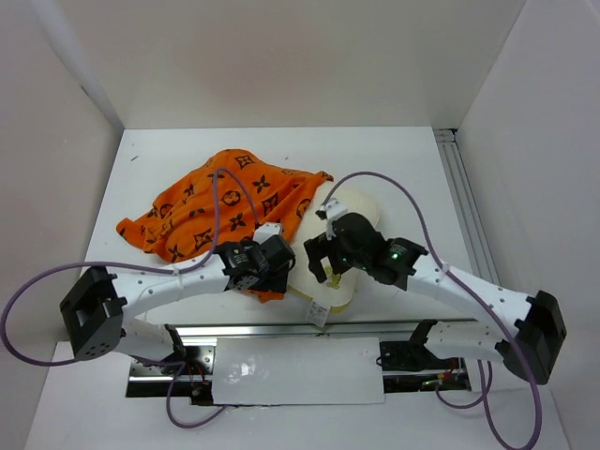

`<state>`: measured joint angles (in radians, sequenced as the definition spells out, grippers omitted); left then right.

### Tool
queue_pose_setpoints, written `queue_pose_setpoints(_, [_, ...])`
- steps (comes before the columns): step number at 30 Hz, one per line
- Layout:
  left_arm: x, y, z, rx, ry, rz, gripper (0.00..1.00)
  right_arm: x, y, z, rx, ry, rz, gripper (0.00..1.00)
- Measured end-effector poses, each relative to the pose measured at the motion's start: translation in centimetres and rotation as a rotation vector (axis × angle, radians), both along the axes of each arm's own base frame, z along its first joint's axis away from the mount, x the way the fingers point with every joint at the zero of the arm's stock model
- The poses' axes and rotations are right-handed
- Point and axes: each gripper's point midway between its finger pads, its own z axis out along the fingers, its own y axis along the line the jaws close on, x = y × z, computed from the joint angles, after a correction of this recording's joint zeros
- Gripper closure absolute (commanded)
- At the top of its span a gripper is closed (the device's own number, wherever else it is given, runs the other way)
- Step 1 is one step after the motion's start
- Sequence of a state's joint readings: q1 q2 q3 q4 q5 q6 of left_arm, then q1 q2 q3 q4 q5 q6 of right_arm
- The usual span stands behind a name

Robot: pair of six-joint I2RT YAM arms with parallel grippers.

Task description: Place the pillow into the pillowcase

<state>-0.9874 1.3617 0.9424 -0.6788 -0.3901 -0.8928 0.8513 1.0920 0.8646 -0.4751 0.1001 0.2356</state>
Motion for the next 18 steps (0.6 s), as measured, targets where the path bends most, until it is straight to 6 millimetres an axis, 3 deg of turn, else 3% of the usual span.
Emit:
queue_pose_setpoints(2, [0.5, -0.2, -0.9, 0.018, 0.009, 0.0, 0.25, -0.6, 0.8, -1.6, -0.056, 0.021, 0.034, 0.0])
queue_pose_setpoints(3, [0.7, -0.2, -1.5, 0.034, 0.016, -0.004, 0.47, -0.8, 1.1, -2.3, -0.077, 0.032, 0.047, 0.0])
queue_pose_setpoints(8, [1.2, 0.3, -3.1, 0.07, 0.054, 0.016, 1.0, -0.9, 1.1, -5.0, -0.146, 0.077, 0.058, 0.0])
queue_pose_setpoints(11, [1.3, 0.3, -2.8, 0.049, 0.055, 0.029, 1.0, -1.3, 1.2, -5.9, -0.146, 0.091, 0.082, 0.03])
queue_pose_setpoints(14, [1.6, 0.3, -1.6, 0.009, 0.033, 0.035, 1.0, -1.5, 1.6, -6.5, -0.131, 0.1, 0.121, 0.33])
queue_pose_setpoints(16, [1.7, 0.2, -0.5, -0.025, 0.012, 0.038, 1.0, -1.3, 2.1, -7.0, -0.126, 0.099, 0.145, 0.65])
queue_pose_setpoints(18, [1.8, 0.1, 0.3, -0.051, -0.005, 0.036, 1.0, -1.1, 2.7, -7.7, -0.113, 0.097, 0.162, 0.77])
